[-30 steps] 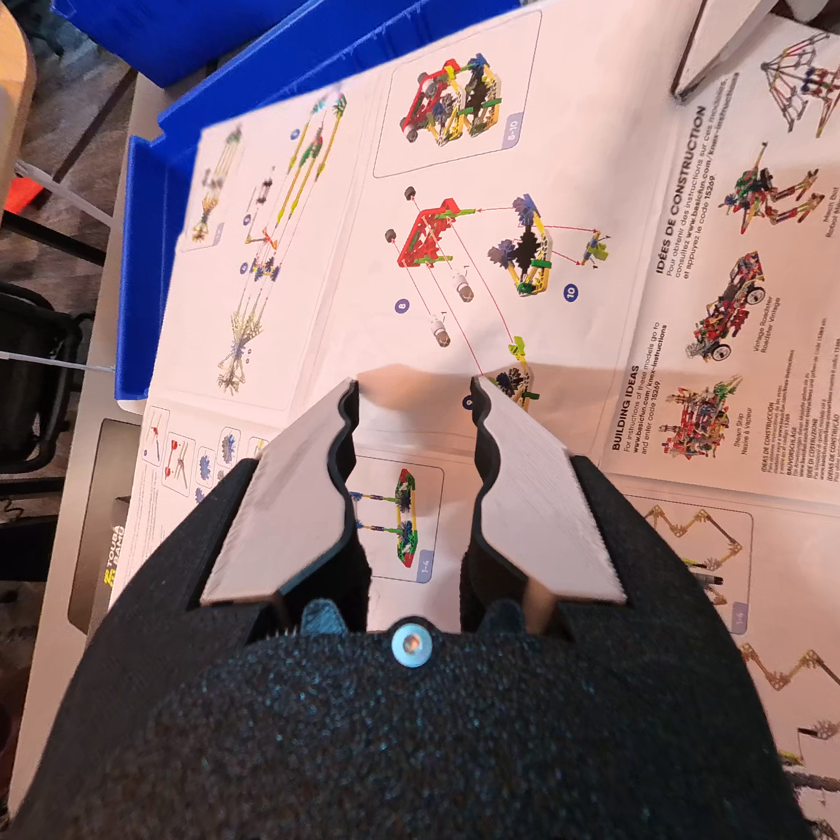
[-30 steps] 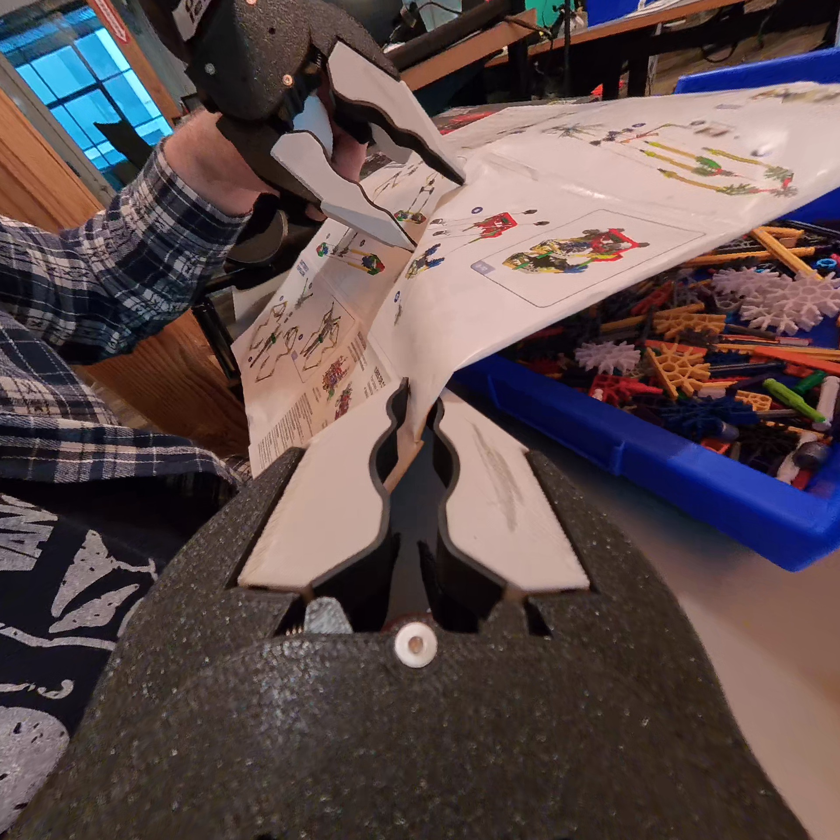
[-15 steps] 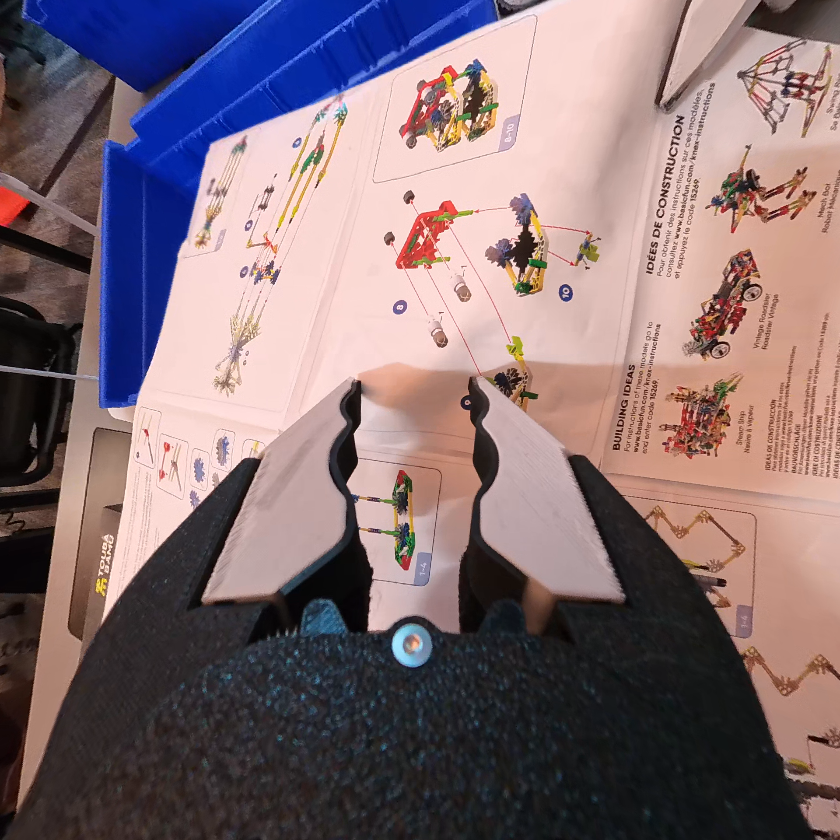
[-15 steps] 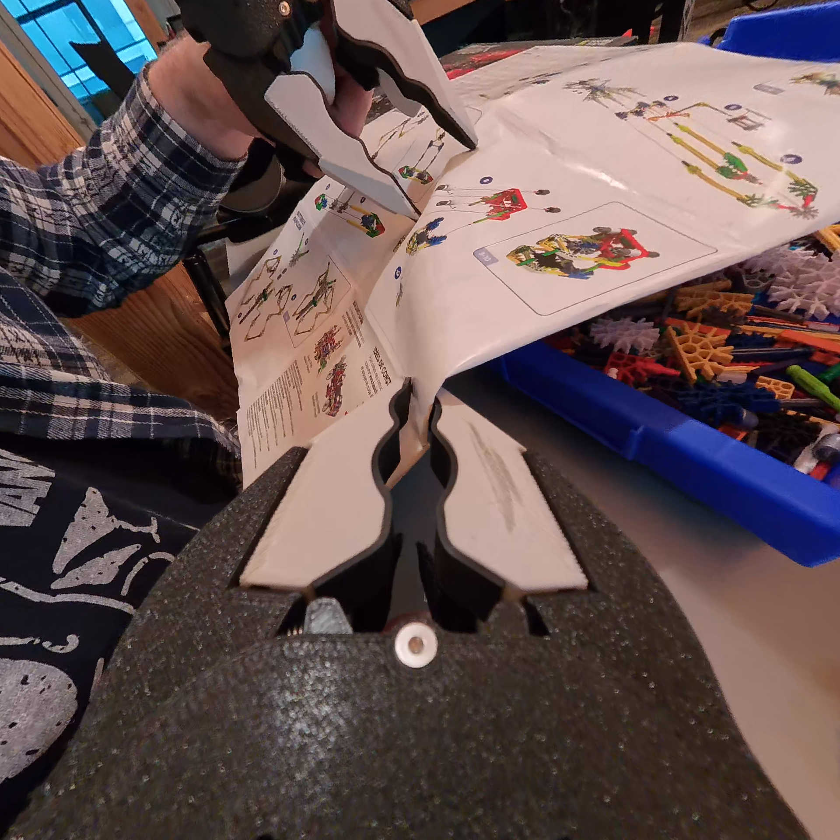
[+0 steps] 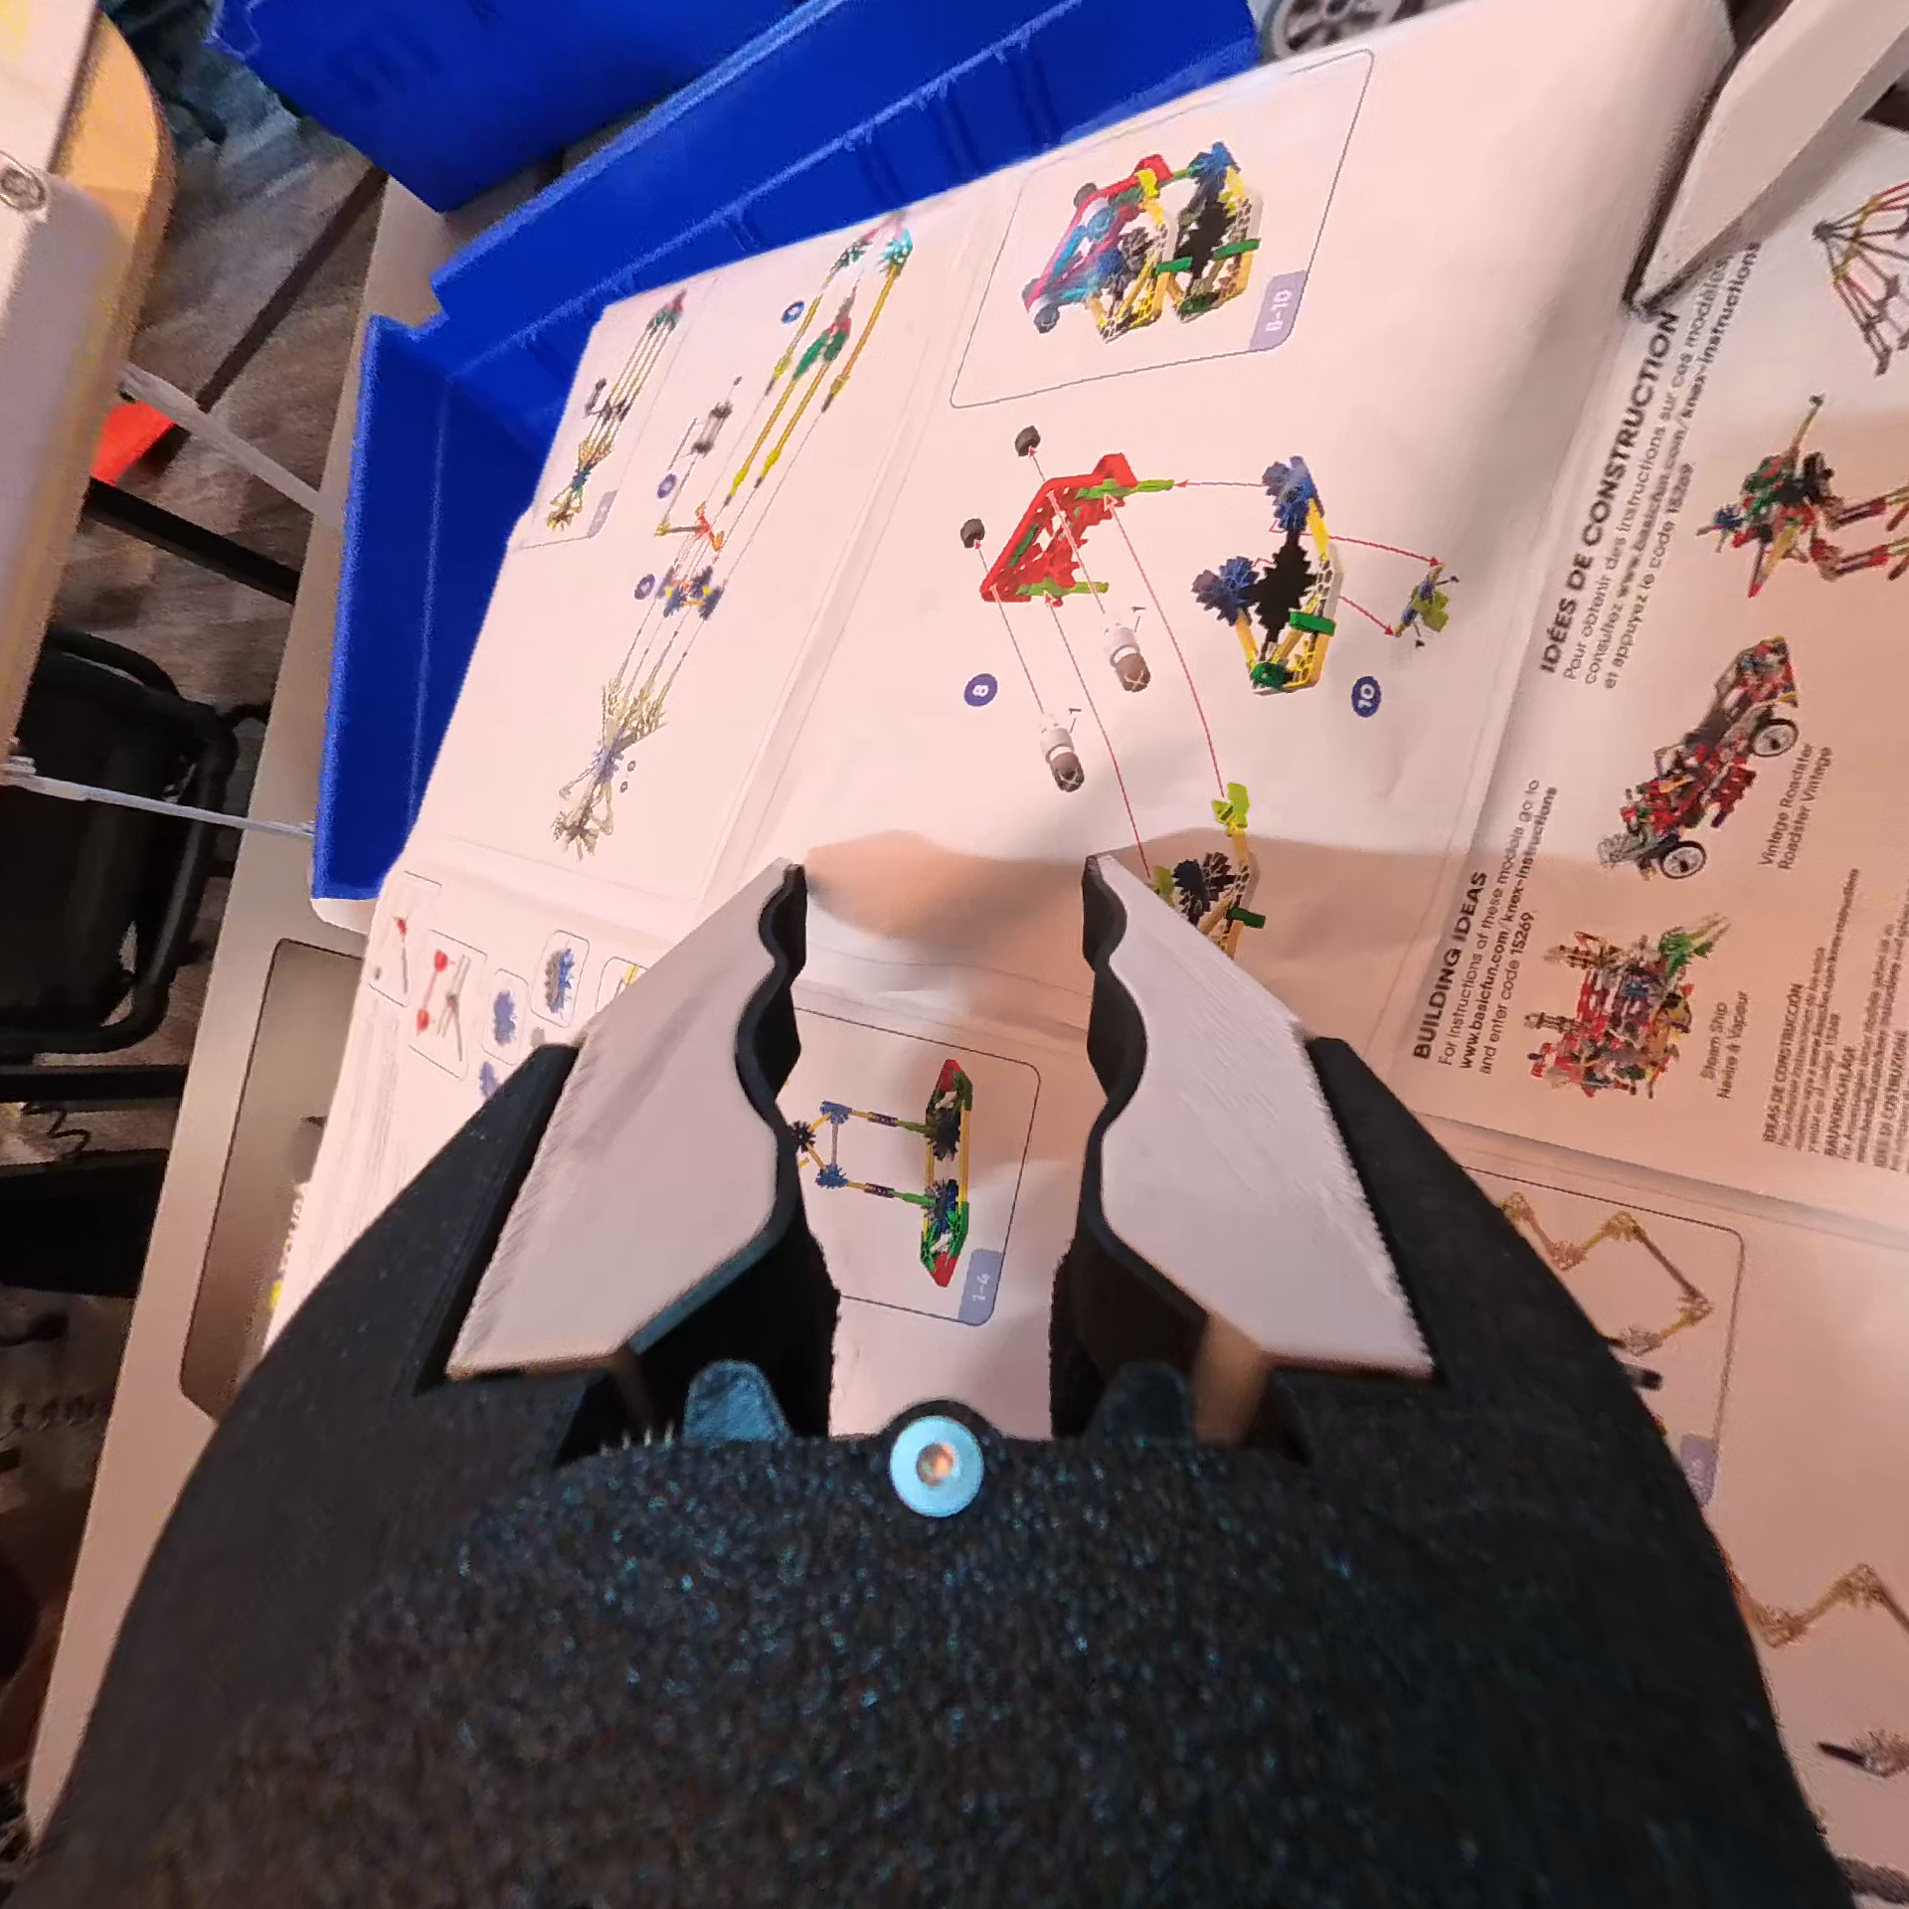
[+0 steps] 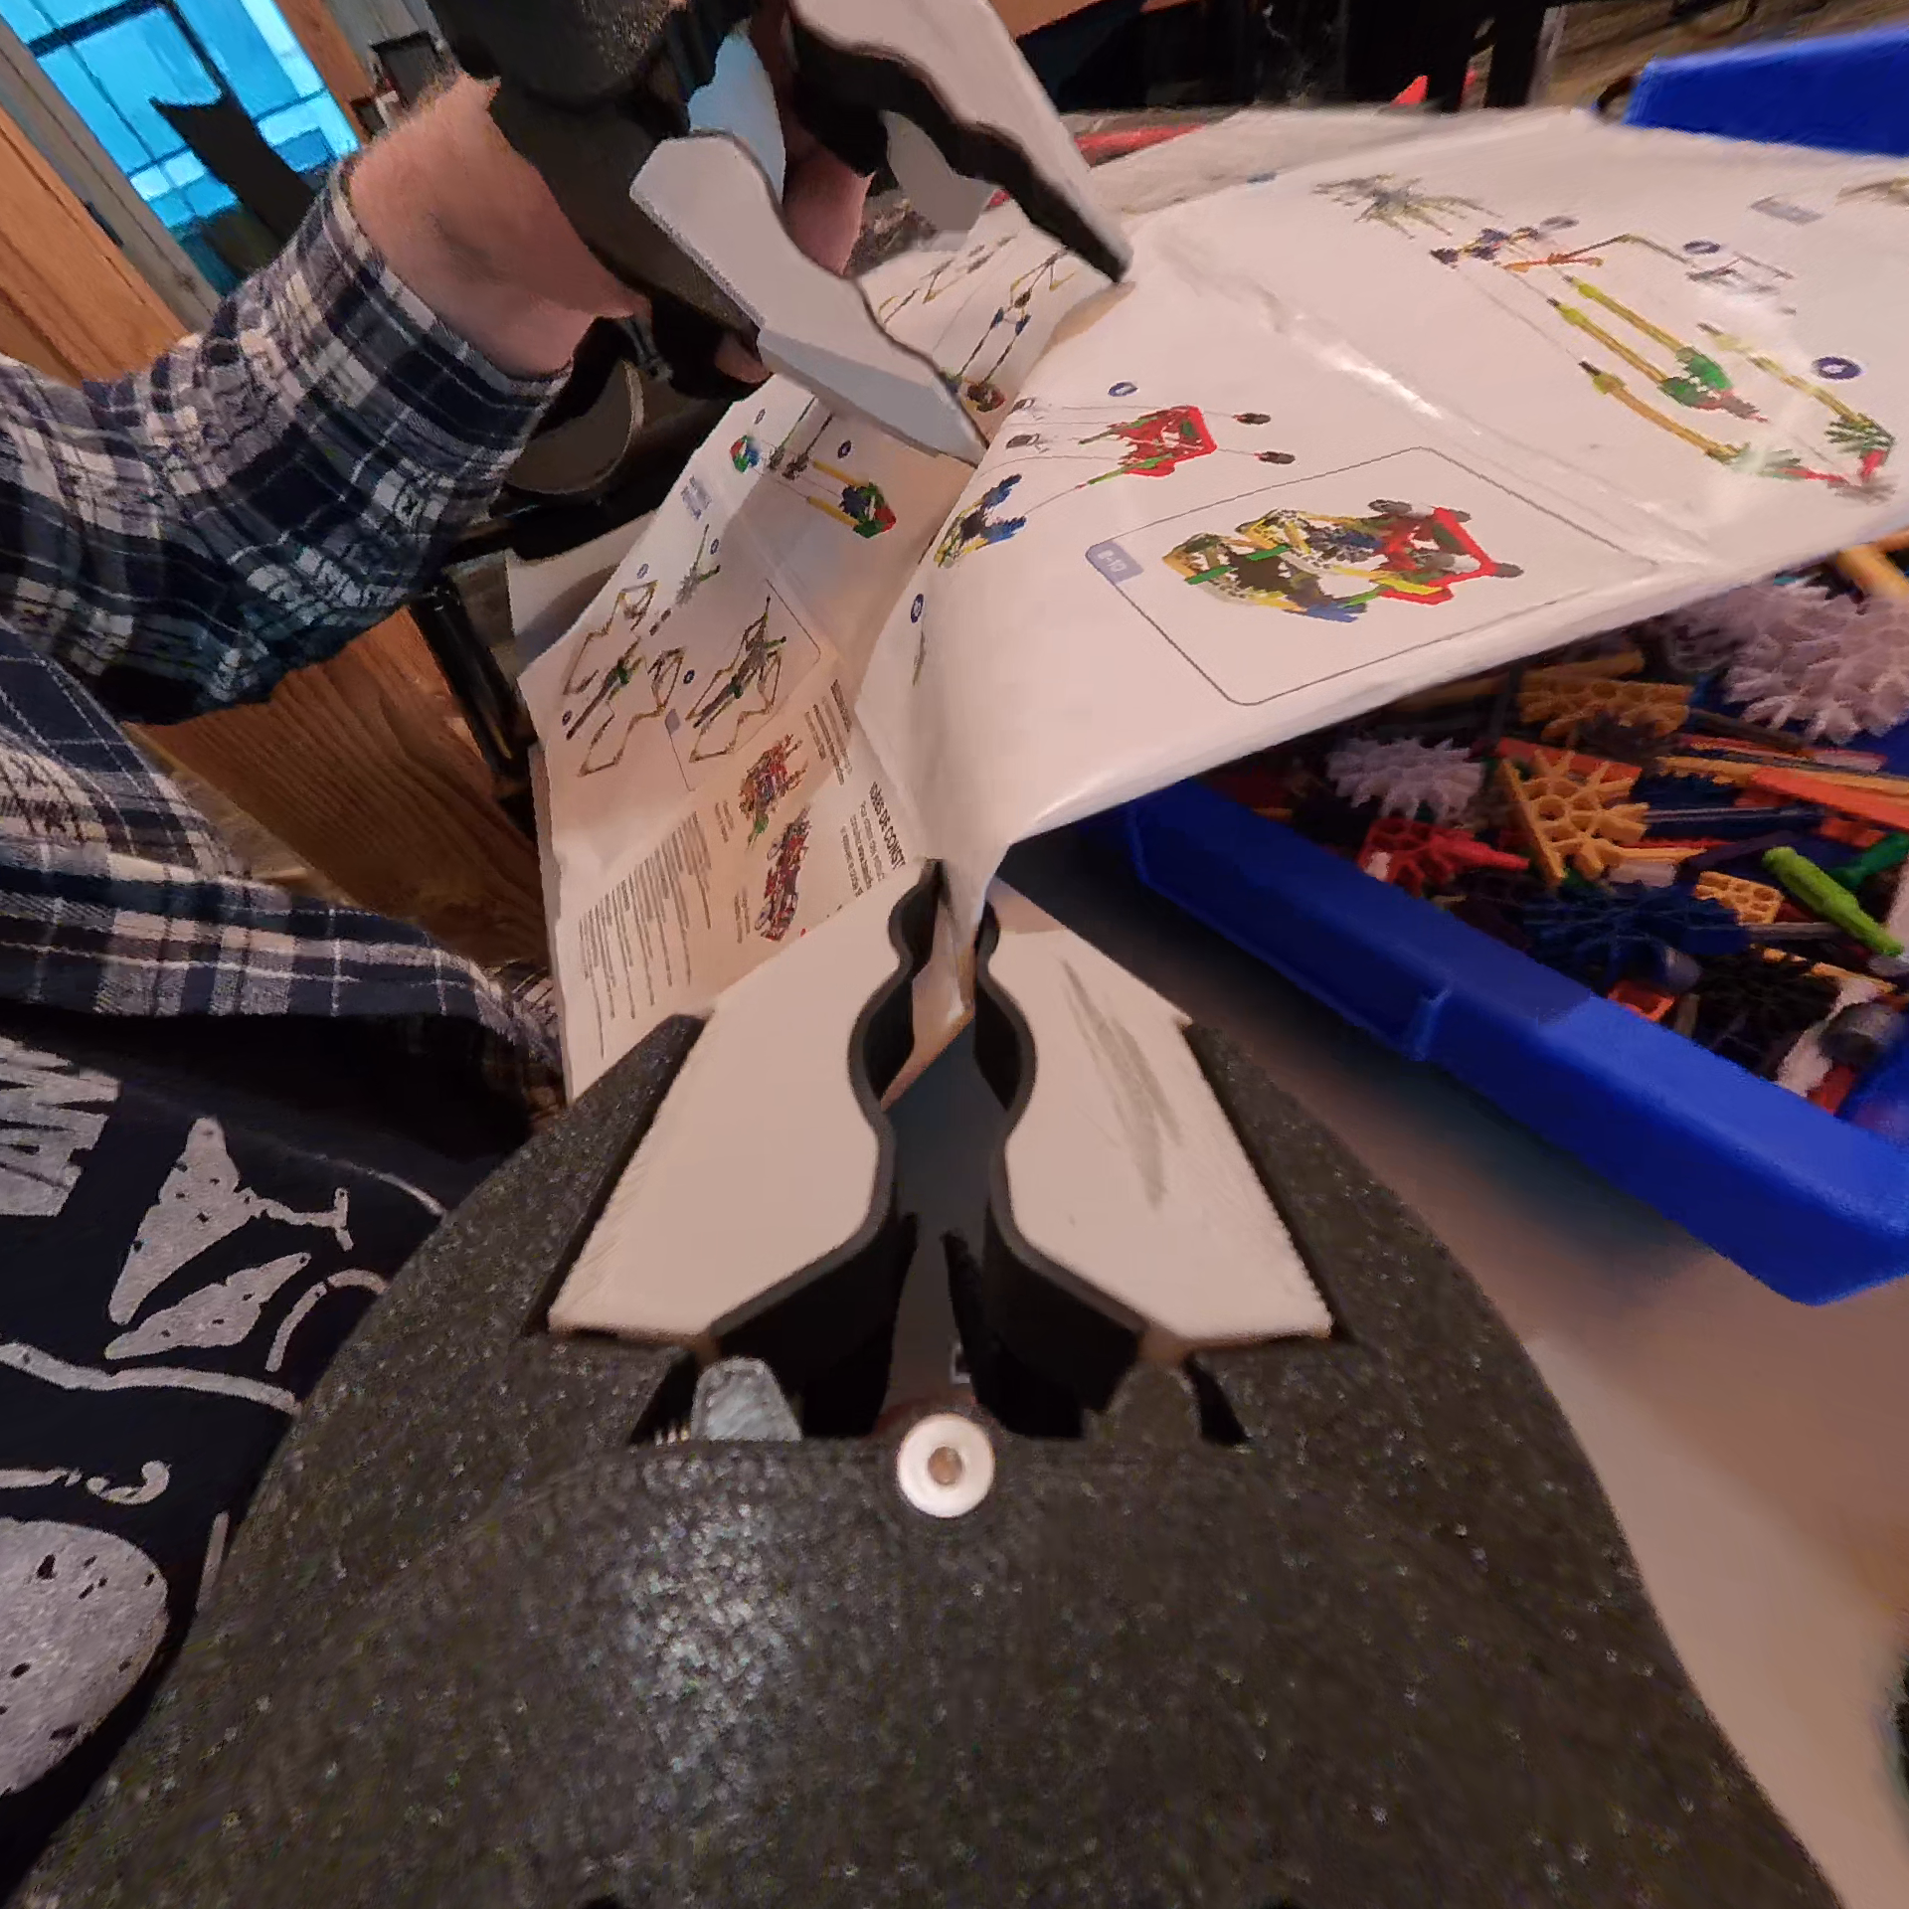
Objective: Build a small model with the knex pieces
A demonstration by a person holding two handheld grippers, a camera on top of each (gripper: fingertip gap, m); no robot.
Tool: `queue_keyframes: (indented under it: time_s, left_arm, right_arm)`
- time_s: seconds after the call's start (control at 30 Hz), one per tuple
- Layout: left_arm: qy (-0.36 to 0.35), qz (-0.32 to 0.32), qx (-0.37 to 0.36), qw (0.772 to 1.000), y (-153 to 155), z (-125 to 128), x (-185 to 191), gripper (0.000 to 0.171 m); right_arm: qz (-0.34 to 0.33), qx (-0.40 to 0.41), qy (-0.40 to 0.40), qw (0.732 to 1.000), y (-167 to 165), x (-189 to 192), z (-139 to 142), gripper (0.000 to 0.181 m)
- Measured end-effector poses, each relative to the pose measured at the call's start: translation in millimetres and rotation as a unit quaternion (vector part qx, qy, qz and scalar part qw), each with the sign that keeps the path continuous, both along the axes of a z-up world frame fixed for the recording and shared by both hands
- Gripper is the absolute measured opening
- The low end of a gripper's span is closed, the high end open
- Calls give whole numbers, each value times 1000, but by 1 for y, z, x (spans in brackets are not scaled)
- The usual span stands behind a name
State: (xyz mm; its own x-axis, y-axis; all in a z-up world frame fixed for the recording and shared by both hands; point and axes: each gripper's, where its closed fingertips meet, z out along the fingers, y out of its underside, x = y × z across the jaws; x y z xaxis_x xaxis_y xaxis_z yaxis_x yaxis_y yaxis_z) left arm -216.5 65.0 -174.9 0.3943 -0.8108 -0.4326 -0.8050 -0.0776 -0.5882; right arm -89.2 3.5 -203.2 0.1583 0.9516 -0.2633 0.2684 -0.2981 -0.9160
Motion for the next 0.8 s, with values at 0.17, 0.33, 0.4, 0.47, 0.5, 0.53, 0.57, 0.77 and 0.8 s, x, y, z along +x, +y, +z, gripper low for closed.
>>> queue_keyframes:
  time_s: [0.17,0.33,0.4,0.47,0.5,0.53,0.57,0.77,0.8]
  left_arm:
    - [-6,8,8,1000,5,5,0,51]
    - [-6,9,13,1000,7,5,1,51]
    - [-7,9,13,1000,6,4,1,50]
    - [-9,11,12,1000,7,4,1,50]
    - [-10,11,10,1000,6,3,1,49]
    - [-11,10,8,1000,6,2,2,47]
    - [-10,10,8,1000,5,1,2,46]
    - [-16,18,16,1000,6,3,1,45]
    - [-17,20,18,999,6,3,0,45]
  right_arm:
    - [-12,-1,18,1000,7,2,9,2]
    - [-18,0,21,1000,9,3,11,2]
    - [-17,-3,25,1000,9,3,12,2]
    - [-16,-2,30,999,7,2,14,1]
    - [-15,0,32,999,6,2,15,1]
    - [-14,3,34,999,5,2,17,1]
    - [-14,6,37,999,5,1,20,2]
    - [-8,23,49,999,0,-2,35,2]
    - [-7,25,50,998,0,-2,38,1]
